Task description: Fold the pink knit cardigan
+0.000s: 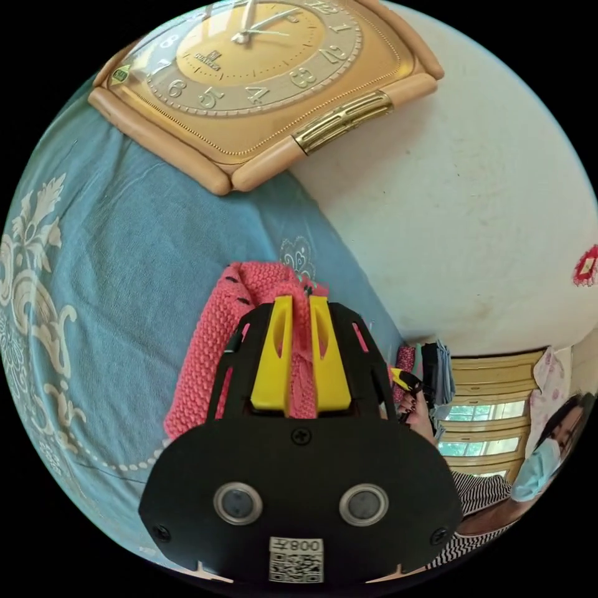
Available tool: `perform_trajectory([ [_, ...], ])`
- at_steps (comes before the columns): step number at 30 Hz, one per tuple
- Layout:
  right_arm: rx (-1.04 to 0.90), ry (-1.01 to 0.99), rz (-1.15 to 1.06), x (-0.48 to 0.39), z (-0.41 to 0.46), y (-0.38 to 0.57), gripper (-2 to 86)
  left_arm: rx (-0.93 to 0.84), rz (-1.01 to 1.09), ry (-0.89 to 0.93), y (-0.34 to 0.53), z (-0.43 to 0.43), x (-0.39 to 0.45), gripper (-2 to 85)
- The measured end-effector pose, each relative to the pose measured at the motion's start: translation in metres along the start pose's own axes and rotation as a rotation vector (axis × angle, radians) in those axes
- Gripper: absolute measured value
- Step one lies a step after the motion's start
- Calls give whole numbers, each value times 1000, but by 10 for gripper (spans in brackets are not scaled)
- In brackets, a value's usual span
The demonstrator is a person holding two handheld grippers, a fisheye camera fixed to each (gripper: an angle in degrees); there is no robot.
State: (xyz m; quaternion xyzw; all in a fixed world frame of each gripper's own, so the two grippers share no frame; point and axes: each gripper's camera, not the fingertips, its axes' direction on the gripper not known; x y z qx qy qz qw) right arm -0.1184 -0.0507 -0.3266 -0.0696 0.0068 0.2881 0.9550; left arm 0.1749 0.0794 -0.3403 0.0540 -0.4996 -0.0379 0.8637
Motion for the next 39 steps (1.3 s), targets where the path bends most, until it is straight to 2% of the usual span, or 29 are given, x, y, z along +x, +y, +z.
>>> perform_trajectory([
  [5,72,2,8,-2,-16,2,19,162,45,99,16,-18,18,67],
  [7,151,24,32,-6,-23,10,9,150,87,112,25,-15,29,57],
  [9,181,11,19,-14,-23,14,6,35,133,122,32,4,43,37],
  [11,165,1,-42,-34,-13,17,3,-161,238,56,34,44,71,18],
  [14,26,45,-208,-84,29,15,2,-252,370,-37,24,81,108,8],
  [16,-81,227,-323,-117,66,1,1,-228,413,-136,13,94,129,6],
  [22,-34,641,-393,-151,115,-38,1,-168,455,-378,-16,130,155,3],
  [23,-60,669,-386,-151,123,-40,1,-156,438,-365,-18,131,157,2],
  [25,-43,696,-437,-158,140,-39,1,-138,426,-369,-19,130,162,1],
  [28,-46,705,-444,-170,146,-42,2,-76,470,-523,-18,121,174,1],
  [32,-62,668,-444,-177,151,-53,2,-72,371,-439,-35,109,158,1],
  [34,-60,640,-446,-183,157,-59,1,-52,403,-509,-37,109,164,1],
  [39,-69,636,-449,-200,156,-65,1,-36,392,-458,-36,103,169,2],
])
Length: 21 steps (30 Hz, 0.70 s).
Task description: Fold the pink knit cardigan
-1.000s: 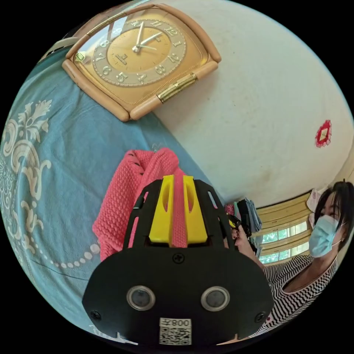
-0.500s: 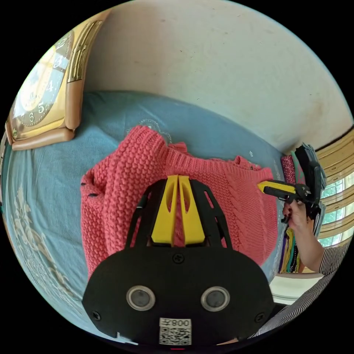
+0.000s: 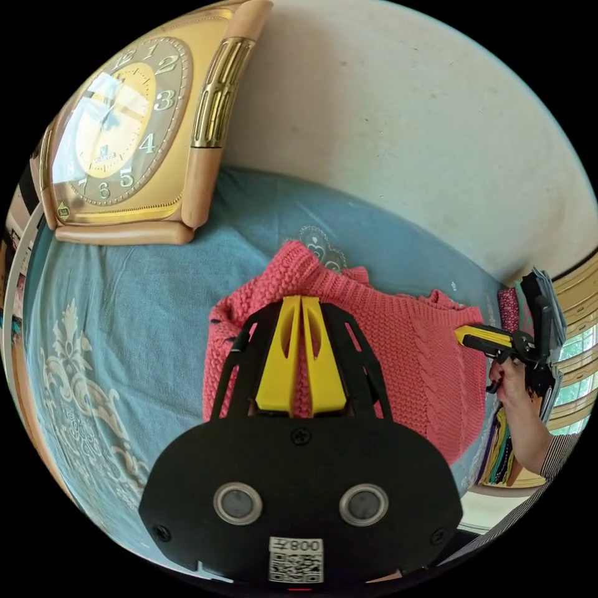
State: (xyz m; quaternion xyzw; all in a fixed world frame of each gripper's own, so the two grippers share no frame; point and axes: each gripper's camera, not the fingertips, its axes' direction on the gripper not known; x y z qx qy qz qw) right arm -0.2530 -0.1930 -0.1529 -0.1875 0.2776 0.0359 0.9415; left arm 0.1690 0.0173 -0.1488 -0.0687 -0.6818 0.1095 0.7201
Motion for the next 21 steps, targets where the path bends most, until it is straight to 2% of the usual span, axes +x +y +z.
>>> perform_trajectory([
  [3,82,37,12,-3,-22,8,1,70,46,-7,12,-18,11,2],
  [6,46,85,48,4,-11,8,1,-23,47,-91,16,-1,5,2],
  [8,63,56,66,5,-8,5,2,-4,-18,-15,17,-6,-7,2],
  [11,51,64,60,-4,-17,-3,2,68,9,10,29,-34,-3,3],
  [13,92,40,20,-22,-35,3,2,103,43,46,45,-52,0,2],
  [16,137,-79,-41,-54,-49,19,1,101,65,-29,78,-66,-1,3],
  [19,57,-55,-115,-89,-24,24,1,-56,52,-109,98,-39,-20,3],
  [21,-25,-8,-123,-96,4,22,1,-8,41,-50,106,-38,-34,3],
])
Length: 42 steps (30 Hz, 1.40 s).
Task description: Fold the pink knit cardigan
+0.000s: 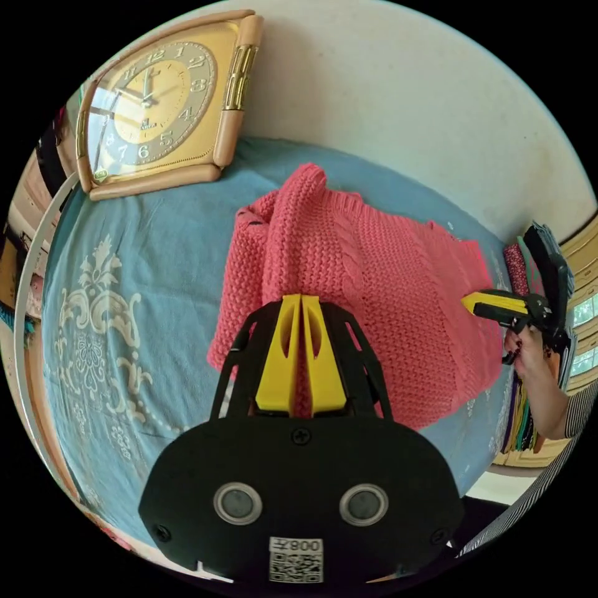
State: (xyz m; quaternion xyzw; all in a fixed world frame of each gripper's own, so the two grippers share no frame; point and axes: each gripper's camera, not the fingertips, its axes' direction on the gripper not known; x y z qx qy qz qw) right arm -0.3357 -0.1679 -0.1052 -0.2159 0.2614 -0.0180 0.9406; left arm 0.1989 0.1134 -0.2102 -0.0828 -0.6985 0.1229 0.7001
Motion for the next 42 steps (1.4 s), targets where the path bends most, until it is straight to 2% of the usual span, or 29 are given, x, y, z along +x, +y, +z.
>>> perform_trajectory([
  [2,36,-28,23,2,-2,-1,1,1,-59,28,4,-13,-13,3],
  [5,51,-52,40,0,-17,-2,2,105,-61,29,31,-46,-17,3],
  [9,104,-88,-10,-32,-41,16,1,101,-74,68,67,-55,-27,3],
  [12,56,-69,-27,-52,-25,33,1,9,-102,55,88,-35,-45,4],
  [13,12,-51,-23,-54,-10,37,1,62,-104,82,95,-35,-53,5],
  [15,58,-71,-11,-54,-5,39,1,64,-117,118,101,-37,-66,6],
  [18,28,-54,-23,-58,-6,31,0,93,-172,144,117,-54,-83,13],
  [23,67,-45,-13,-68,-22,27,1,270,-451,260,183,-89,-139,78],
  [28,149,-90,-23,-75,-30,0,0,226,-624,423,225,-72,-174,122],
  [32,166,-120,-52,-81,-22,-29,0,266,-729,544,251,-65,-188,137],
  [38,24,-136,-75,-86,25,-67,1,314,-749,704,259,-56,-193,132],
  [42,19,-112,-79,-85,32,-72,1,293,-713,702,250,-59,-186,116],
])
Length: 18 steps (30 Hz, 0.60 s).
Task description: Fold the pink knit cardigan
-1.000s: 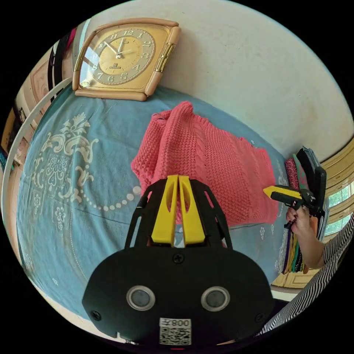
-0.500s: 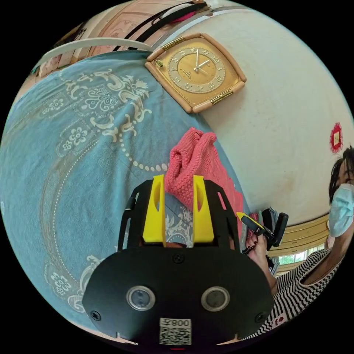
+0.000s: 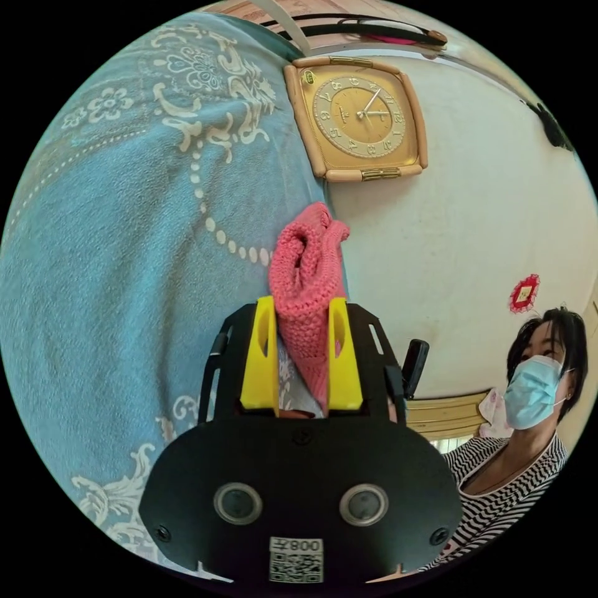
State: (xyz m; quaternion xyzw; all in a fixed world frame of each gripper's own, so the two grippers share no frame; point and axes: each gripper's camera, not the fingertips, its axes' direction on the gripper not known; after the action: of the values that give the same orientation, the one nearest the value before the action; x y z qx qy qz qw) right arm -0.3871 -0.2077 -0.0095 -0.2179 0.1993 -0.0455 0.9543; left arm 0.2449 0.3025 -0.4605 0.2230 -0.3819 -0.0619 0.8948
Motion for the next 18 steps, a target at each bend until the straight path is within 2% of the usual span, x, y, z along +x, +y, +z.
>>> perform_trajectory([
  [6,-3,-35,8,16,4,-4,2,8,148,-70,12,-8,50,77],
  [10,-1,-135,50,39,-9,-7,7,-69,423,-214,26,1,126,73],
  [14,124,-250,97,63,-38,-12,26,-169,685,-370,53,27,196,73],
  [18,113,-370,91,81,-33,-56,81,-212,808,-449,78,46,236,73],
])
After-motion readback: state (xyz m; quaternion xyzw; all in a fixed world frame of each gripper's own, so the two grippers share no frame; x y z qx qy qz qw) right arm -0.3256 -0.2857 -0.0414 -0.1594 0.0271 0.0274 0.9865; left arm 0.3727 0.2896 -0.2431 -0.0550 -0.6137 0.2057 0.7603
